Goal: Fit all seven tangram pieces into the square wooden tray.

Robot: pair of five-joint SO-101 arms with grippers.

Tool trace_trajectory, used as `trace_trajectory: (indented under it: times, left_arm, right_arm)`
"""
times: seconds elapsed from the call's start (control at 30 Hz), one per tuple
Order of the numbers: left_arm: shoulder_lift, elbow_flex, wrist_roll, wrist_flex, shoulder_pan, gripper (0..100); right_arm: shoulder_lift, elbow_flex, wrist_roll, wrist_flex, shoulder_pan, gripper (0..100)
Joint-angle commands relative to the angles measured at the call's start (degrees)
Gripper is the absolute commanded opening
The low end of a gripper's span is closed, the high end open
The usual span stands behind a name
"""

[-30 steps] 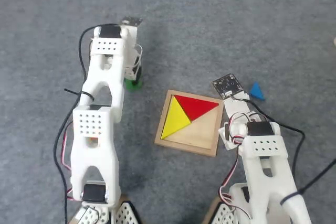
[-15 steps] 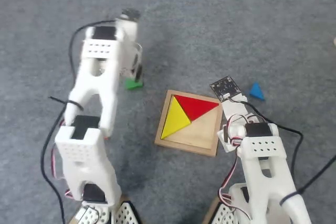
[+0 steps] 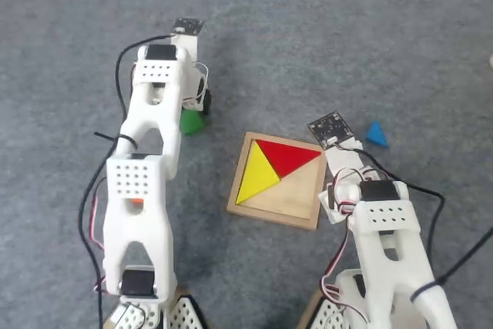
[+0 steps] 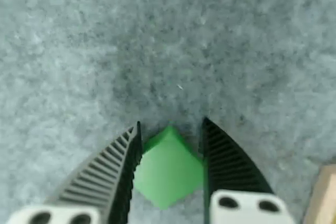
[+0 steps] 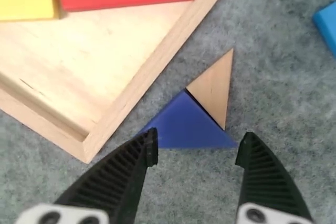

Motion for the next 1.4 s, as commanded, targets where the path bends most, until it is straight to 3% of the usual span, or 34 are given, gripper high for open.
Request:
trace_trajectory:
  times: [0.0,0.33,0.57,0.73,0.83,0.93,1.0,1.13,1.27,1.37]
  left_arm:
    - [0.88,-9.27,0.00,9.58,-0.18,12]
    - [-19.16,23.25,-3.60,9.32,0.18,13]
    - [-37.19,23.96,-5.80,8.88,-5.45,13]
    - [-46.33,27.47,-10.55,9.14,-14.15,13]
    - [-50.11,36.53,-22.68,9.14,-20.48,15]
    - [-52.75,46.02,-48.62,8.79,-27.43,15]
    - [-53.45,49.89,-61.54,8.79,-30.86,16]
    - [-53.63,54.99,-72.18,7.21,-32.09,17]
    - [-55.82,63.78,-77.98,-0.79,-32.18,26]
    - [-61.98,75.03,-84.48,-5.98,-33.58,25]
  right_arm:
    - [-1.10,-0.44,-0.44,-0.84,-0.31,26.3]
    - [-1.10,0.35,-0.44,-0.75,-0.40,26.3]
    - [-1.10,0.53,-0.35,-0.57,-0.40,26.3]
    - [-1.10,1.67,-0.09,-0.75,-0.40,26.3]
    - [-1.36,2.02,0.00,-0.84,-0.40,26.3]
    - [-1.36,2.02,0.00,-0.84,-0.40,26.3]
    - [-1.36,2.02,0.00,-1.63,-0.40,26.3]
    - [-1.19,1.93,0.00,-1.89,-0.40,26.3]
    - [-1.10,2.02,0.00,-1.80,-0.40,26.3]
    - [-1.10,2.46,0.70,-1.98,-0.40,26.3]
